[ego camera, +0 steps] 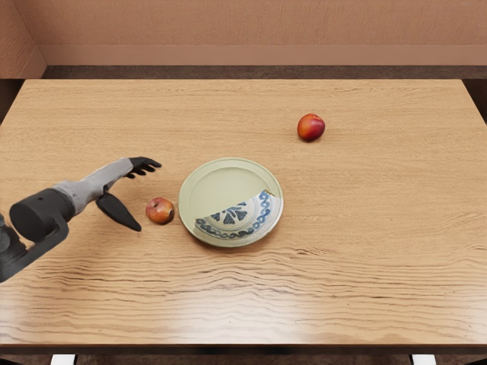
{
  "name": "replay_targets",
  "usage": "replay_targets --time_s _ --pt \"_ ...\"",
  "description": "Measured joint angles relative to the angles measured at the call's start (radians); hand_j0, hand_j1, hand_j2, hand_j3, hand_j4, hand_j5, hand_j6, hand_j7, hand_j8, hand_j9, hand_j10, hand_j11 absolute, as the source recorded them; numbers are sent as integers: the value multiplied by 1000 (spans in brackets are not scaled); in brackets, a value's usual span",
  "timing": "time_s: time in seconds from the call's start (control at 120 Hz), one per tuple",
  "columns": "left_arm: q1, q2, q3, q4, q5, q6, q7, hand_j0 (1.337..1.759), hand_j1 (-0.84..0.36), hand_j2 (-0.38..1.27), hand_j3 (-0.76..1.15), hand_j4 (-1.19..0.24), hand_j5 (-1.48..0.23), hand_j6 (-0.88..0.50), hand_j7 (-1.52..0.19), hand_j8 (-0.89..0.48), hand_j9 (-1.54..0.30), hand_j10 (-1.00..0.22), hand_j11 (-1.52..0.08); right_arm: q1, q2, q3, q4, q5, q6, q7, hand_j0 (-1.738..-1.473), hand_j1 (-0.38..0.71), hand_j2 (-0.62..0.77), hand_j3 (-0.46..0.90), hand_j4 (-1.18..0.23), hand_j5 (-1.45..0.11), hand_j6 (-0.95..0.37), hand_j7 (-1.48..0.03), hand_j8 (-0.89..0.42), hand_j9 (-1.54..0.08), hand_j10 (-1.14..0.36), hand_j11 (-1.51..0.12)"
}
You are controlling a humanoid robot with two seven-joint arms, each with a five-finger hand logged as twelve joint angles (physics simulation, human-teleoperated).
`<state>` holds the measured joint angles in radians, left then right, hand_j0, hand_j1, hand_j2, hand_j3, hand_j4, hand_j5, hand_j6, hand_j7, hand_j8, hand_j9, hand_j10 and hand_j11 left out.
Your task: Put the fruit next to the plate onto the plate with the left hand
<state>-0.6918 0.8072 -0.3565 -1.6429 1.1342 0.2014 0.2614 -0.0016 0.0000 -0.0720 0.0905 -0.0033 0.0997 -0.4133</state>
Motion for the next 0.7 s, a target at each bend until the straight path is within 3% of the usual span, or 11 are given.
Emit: replay_targets --time_s 0.517,0.7 --pt "2 -46 39 0 30 60 0 1658 40 56 0 -263 -338 -265 -338 -264 -338 -263 -338 4 0 0 0 -1 0 0 -1658 -349 0 0 0 0 -1 0 0 0 0 0" --pt "2 -38 47 1 32 60 2 1658 -41 69 0 -331 -426 -332 -426 -332 -426 -331 -426 5 0 0 0 -2 0 0 -1658 -349 0 0 0 0 -1 0 0 0 0 0"
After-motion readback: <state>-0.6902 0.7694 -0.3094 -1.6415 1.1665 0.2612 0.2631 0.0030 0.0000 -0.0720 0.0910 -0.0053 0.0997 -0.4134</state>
